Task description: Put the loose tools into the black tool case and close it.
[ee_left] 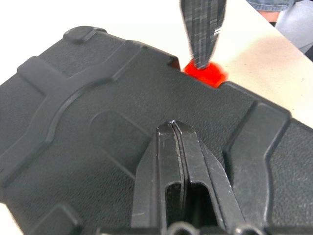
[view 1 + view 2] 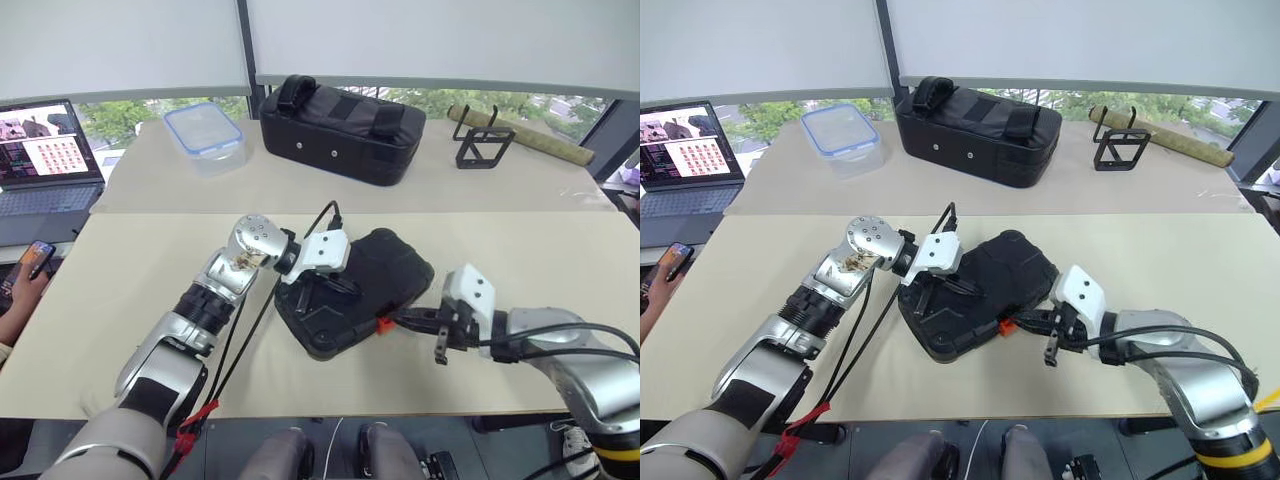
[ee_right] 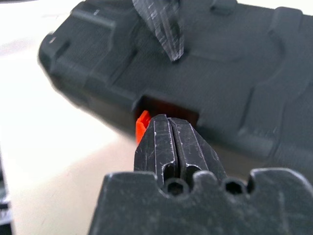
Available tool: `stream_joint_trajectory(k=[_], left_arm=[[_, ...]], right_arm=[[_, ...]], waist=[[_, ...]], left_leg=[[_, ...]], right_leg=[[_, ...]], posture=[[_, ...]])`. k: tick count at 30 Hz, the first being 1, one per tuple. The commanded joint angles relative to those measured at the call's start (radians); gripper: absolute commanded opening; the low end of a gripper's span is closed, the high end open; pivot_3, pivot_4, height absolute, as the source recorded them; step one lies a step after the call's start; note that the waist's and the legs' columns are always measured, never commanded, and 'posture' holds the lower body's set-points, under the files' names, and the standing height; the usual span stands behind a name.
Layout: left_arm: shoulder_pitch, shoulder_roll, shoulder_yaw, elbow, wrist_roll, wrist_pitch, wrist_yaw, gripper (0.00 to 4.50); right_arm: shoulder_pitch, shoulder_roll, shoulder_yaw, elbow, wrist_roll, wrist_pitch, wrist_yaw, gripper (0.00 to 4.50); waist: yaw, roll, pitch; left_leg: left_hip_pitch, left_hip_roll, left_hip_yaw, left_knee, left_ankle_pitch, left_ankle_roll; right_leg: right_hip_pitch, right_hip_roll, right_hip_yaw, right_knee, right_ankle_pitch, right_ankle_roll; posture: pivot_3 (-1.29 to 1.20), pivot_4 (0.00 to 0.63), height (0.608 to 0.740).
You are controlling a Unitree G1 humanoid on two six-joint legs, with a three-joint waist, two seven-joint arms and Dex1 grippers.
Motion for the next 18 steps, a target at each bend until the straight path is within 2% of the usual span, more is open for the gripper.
stream_joint_trajectory(k=[1,7,12,18], left_arm=[[0.021,0.020,-0.031,0.035,0.056,0.015,-0.001,0.03],[0.013,0.010,-0.031,0.047,0.056,0.009,0.003,0.03],[0.004,-0.001,-0.034,0.052,0.057,0.006,0.004,0.03],[-0.004,-0.007,-0.038,0.051,0.056,0.005,0.000,0.03]], right_arm=[[0.031,-0.026,-0.062,-0.047,0.027,0.004,0.011,0.00],[0.085,-0.030,-0.101,-0.061,0.032,0.017,-0.012,0.00],[0.102,-0.004,-0.024,-0.023,-0.030,0.003,-0.047,0.00],[0.027,0.059,0.084,0.011,-0.093,0.002,-0.088,0.00]], waist=[[0.000,0.000,0.000],[0.005,0.000,0.000],[0.007,0.000,0.000],[0.007,0.000,0.000]], left_leg=[[0.000,0.000,0.000,0.000,0.000,0.000],[0.000,0.000,0.000,0.000,0.000,0.000],[0.000,0.000,0.000,0.000,0.000,0.000],[0.000,0.000,0.000,0.000,0.000,0.000]], right_leg=[[0.000,0.000,0.000,0.000,0.000,0.000],[0.000,0.000,0.000,0.000,0.000,0.000],[0.000,0.000,0.001,0.000,0.000,0.000],[0.000,0.000,0.001,0.000,0.000,0.000]], posture=[[0.00,0.150,0.722],[0.00,0.150,0.722],[0.00,0.150,0.722],[0.00,0.150,0.722]])
